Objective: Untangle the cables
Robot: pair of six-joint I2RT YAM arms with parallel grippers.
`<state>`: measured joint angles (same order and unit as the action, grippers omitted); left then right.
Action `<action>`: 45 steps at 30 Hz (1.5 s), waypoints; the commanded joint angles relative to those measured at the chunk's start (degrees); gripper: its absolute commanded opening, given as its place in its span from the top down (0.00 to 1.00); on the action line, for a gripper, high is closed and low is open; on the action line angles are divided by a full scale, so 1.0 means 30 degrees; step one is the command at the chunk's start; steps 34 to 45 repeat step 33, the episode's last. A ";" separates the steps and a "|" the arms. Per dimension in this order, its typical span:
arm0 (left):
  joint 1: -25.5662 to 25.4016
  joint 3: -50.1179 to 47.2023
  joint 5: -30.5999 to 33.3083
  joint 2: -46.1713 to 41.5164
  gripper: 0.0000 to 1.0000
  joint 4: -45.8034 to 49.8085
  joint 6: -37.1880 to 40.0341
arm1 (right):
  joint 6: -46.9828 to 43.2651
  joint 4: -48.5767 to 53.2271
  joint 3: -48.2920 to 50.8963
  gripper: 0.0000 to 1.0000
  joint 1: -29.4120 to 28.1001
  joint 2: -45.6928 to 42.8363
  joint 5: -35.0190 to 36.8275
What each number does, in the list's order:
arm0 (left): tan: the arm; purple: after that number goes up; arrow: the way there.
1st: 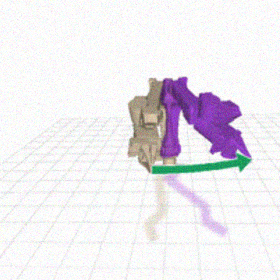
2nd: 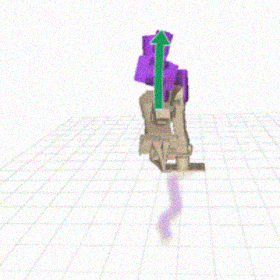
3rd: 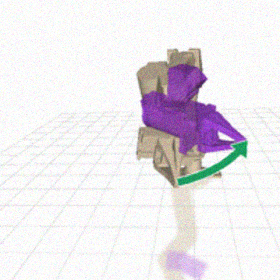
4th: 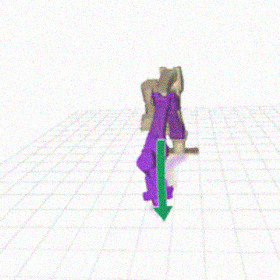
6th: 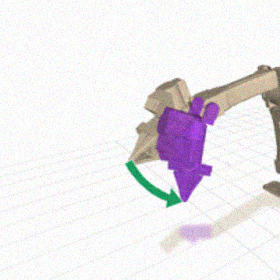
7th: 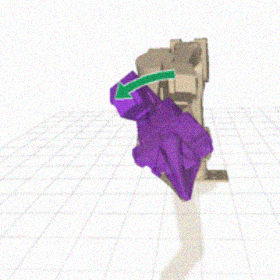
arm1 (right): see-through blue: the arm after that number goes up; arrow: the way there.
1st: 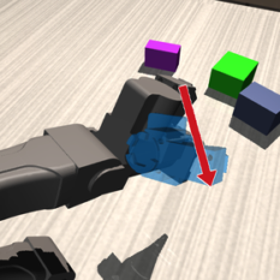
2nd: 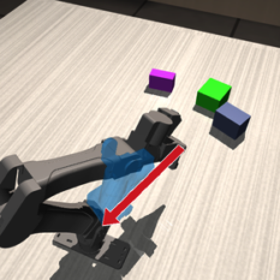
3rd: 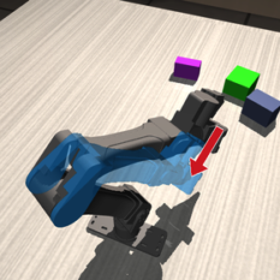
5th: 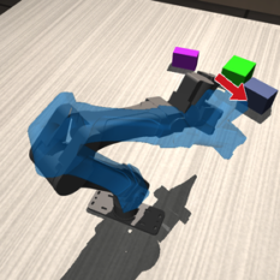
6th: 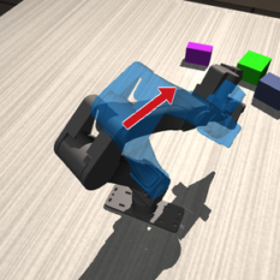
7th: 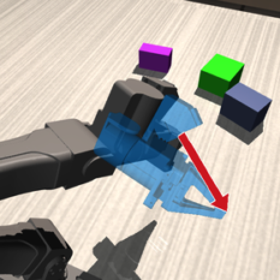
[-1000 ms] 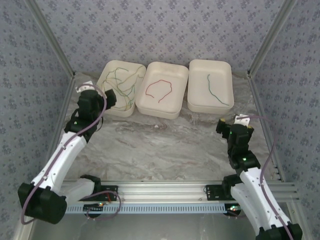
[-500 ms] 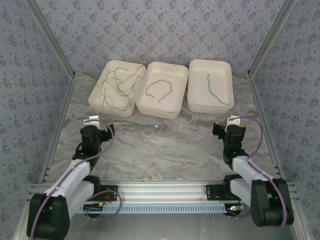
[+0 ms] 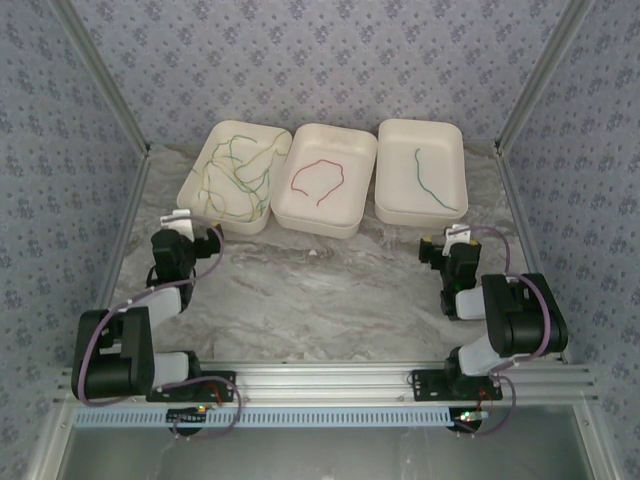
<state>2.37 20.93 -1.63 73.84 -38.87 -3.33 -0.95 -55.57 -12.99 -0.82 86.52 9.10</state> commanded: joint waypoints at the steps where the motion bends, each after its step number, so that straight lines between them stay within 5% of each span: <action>1: 0.0079 0.0786 -0.0123 0.0041 0.01 -0.1396 0.0826 | -0.0594 -0.1321 -0.0750 0.01 0.0106 0.0075 -0.1146; 6: -0.0464 0.0420 0.1536 -0.0780 0.01 0.0911 0.0862 | 0.0065 0.0866 -0.1774 0.01 0.0560 -0.0008 -0.1036; 10: -0.0457 -0.1493 0.1019 0.2153 0.01 -0.4709 0.0747 | 0.0493 0.1716 -0.2304 0.01 0.0771 0.0081 -0.0611; 13: -0.0468 -0.0833 0.0720 0.4627 0.01 -0.5901 0.0840 | 0.0434 0.1849 -0.2348 0.01 0.0769 0.0086 -0.0764; 20: 0.0126 0.0729 0.0665 0.4598 0.01 -0.2774 0.0099 | 0.0522 0.2279 -0.2647 0.01 0.0632 0.0163 -0.0159; 45: 0.0131 0.0669 0.0661 0.4656 0.01 -0.2982 0.0110 | 0.0444 0.2297 -0.2673 0.01 0.0508 0.0138 0.0168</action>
